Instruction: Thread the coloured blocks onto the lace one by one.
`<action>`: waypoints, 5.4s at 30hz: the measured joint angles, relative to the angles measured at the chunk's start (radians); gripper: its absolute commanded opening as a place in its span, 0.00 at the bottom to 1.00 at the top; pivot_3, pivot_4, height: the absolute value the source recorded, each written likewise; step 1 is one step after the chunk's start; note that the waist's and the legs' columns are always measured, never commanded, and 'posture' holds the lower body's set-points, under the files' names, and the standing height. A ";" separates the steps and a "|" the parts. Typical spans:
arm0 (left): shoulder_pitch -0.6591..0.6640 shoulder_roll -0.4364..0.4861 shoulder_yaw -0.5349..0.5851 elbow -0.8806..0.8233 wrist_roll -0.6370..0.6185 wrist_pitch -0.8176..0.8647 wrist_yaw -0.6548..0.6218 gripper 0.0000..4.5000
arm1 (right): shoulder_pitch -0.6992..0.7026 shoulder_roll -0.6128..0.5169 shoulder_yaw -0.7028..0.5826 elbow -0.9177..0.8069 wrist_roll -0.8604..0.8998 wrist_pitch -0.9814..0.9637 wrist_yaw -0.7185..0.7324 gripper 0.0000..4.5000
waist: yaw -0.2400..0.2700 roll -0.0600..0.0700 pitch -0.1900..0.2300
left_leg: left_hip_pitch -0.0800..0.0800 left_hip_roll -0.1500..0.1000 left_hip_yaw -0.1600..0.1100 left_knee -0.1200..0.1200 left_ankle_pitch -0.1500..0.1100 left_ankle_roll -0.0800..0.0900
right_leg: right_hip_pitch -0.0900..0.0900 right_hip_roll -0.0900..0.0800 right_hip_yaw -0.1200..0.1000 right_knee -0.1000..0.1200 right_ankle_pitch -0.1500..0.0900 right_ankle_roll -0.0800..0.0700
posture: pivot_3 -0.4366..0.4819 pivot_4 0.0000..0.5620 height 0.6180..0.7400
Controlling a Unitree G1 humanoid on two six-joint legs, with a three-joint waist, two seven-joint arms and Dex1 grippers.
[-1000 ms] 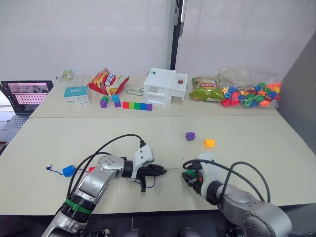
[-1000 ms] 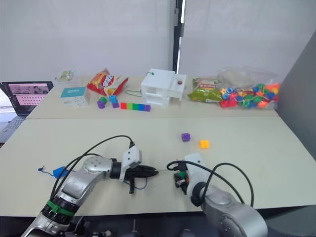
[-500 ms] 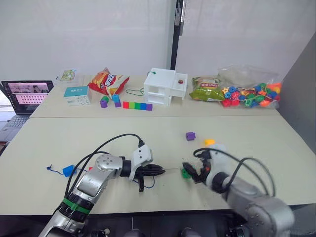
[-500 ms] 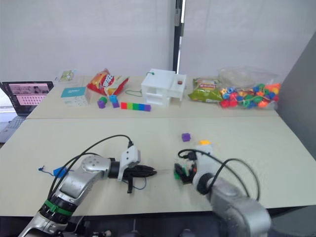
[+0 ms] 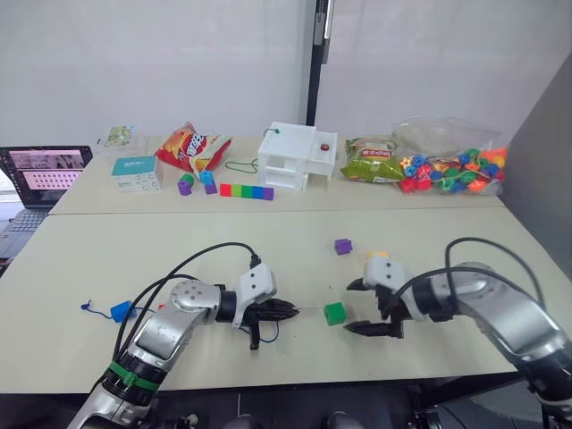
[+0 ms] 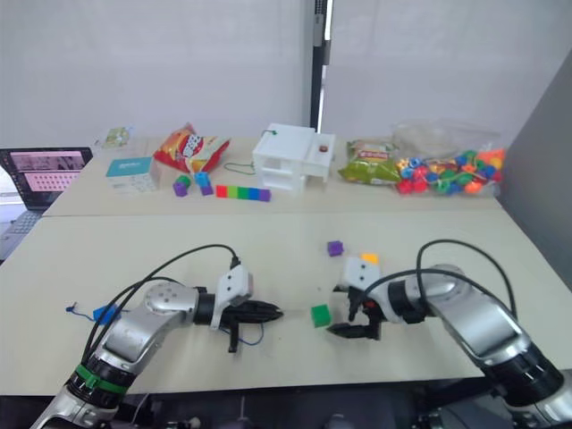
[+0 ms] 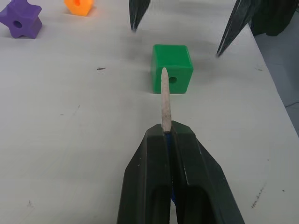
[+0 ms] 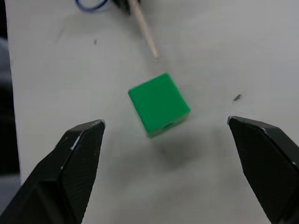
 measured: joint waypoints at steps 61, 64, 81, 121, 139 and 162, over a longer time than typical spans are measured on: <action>-0.145 -0.111 -0.206 -0.001 0.135 0.201 0.109 0.00 | -0.017 0.198 0.011 0.040 -0.164 0.048 0.029 0.26 | 0.026 0.000 0.000 | -0.001 -0.001 0.000 0.003 0.000 0.000 | 0.001 -0.001 0.000 0.001 0.001 0.001 | 0.48 0.27 1.00; -0.156 -0.156 -0.203 0.066 0.135 0.177 0.095 0.00 | -0.018 0.194 0.008 0.036 -0.176 0.057 0.029 0.26 | 0.035 0.000 0.000 | 0.001 -0.001 -0.001 0.005 0.000 0.000 | 0.004 -0.001 -0.001 0.001 0.001 0.001 | 0.48 0.27 1.00; -0.011 -0.055 -0.068 -0.083 0.045 0.186 0.085 0.51 | 0.003 0.195 0.009 -0.001 -0.202 0.057 0.003 0.26 | 0.022 0.000 0.000 | 0.001 -0.001 -0.001 0.005 0.000 0.000 | 0.002 -0.001 0.001 0.006 0.001 0.001 | 0.48 0.27 1.00; -0.085 -0.133 -0.164 0.085 0.155 0.010 0.092 0.06 | -0.001 0.197 0.021 -0.023 -0.216 0.077 0.002 0.26 | 0.024 0.000 -0.001 | 0.002 -0.001 -0.001 0.005 0.000 0.000 | 0.002 -0.001 0.000 0.007 0.001 0.000 | 0.48 0.27 1.00; -0.186 -0.160 -0.187 0.070 0.170 0.039 0.076 0.98 | 0.128 0.130 -0.190 -0.101 -0.064 0.051 -0.006 1.00 | 0.035 0.000 0.000 | 0.000 -0.002 -0.001 0.006 0.000 0.001 | 0.001 -0.001 0.000 0.006 0.001 0.001 | 0.48 0.27 1.00; -0.221 -0.228 -0.262 0.203 0.252 -0.015 0.060 0.27 | 0.209 0.048 -0.249 -0.017 -0.037 -0.054 0.000 1.00 | 0.025 -0.001 0.000 | 0.000 -0.001 -0.001 0.006 0.000 0.001 | 0.001 -0.001 0.001 0.006 0.001 0.001 | 0.48 0.27 1.00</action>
